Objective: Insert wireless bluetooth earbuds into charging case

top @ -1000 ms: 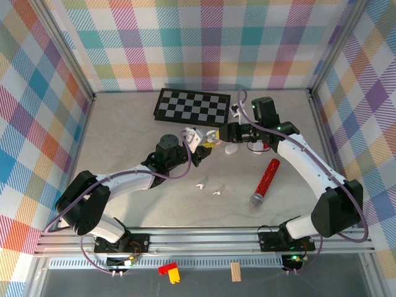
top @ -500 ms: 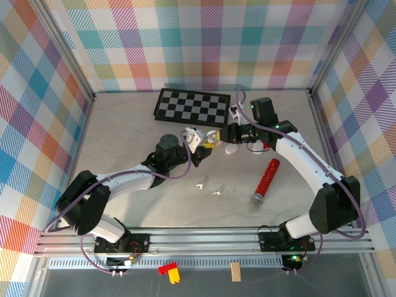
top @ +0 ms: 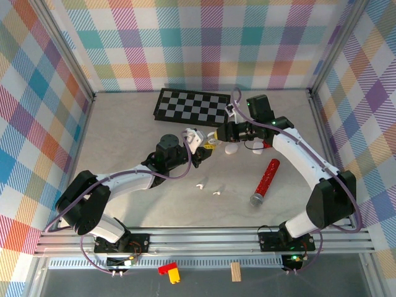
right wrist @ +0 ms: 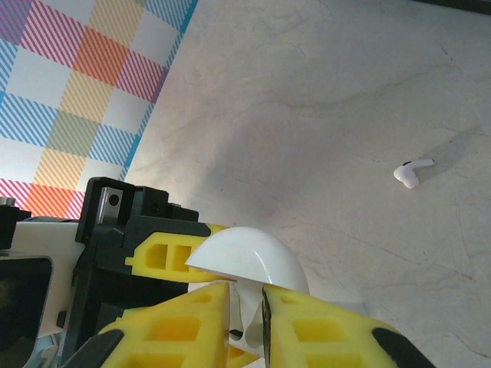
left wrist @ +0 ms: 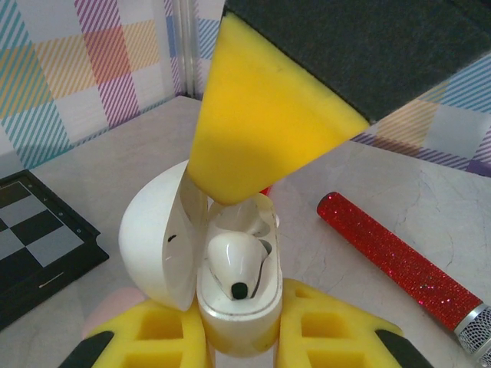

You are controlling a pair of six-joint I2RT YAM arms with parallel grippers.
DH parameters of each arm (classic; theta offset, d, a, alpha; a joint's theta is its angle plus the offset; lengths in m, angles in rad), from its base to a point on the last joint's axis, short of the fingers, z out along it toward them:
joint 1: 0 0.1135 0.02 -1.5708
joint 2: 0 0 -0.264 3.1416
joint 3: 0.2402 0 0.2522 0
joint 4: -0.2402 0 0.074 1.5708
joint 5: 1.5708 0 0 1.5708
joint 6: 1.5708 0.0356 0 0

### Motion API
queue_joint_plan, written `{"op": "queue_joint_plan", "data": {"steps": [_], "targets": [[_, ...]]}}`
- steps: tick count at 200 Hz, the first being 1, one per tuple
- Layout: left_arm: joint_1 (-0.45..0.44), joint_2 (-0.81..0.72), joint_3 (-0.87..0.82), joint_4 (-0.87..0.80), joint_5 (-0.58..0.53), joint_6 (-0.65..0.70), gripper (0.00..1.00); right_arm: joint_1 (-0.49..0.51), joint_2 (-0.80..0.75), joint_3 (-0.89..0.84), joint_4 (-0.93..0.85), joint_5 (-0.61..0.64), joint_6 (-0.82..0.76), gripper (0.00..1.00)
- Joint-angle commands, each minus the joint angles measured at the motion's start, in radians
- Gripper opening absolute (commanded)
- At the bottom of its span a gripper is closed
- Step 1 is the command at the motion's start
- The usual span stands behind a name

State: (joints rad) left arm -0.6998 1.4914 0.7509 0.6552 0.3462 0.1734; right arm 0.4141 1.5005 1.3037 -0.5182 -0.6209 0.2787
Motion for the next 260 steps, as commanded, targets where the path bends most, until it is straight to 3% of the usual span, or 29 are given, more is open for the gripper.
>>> {"op": "queue_joint_plan", "data": {"steps": [1, 55, 97, 129, 166, 200, 229, 260], "targets": [[-0.017, -0.004, 0.024, 0.052, 0.002, 0.010, 0.00, 0.011, -0.011, 0.024, -0.013, -0.003, -0.022, 0.19], [0.041, -0.035, -0.045, 0.118, -0.025, -0.053, 0.00, 0.009, -0.150, -0.075, 0.096, 0.004, -0.009, 0.33], [0.105, -0.094, -0.107, 0.144, -0.044, -0.099, 0.00, 0.009, -0.274, -0.219, 0.169, 0.166, 0.061, 0.48], [0.157, -0.145, -0.150, 0.199, -0.017, -0.143, 0.00, 0.013, -0.239, -0.251, 0.099, 0.167, 0.057, 0.58], [0.202, -0.203, -0.185, 0.210, -0.026, -0.169, 0.00, 0.079, -0.146, -0.248, -0.004, 0.168, 0.056, 0.60], [0.224, -0.244, -0.205, 0.188, -0.047, -0.173, 0.00, 0.136, -0.062, -0.309, -0.053, 0.239, 0.228, 0.59], [0.228, -0.256, -0.214, 0.173, -0.052, -0.163, 0.00, 0.204, -0.057, -0.449, 0.047, 0.217, 0.464, 0.59], [0.227, -0.260, -0.230, 0.192, -0.075, -0.162, 0.00, 0.257, -0.033, -0.526, 0.106, 0.202, 0.578, 0.62]]}}
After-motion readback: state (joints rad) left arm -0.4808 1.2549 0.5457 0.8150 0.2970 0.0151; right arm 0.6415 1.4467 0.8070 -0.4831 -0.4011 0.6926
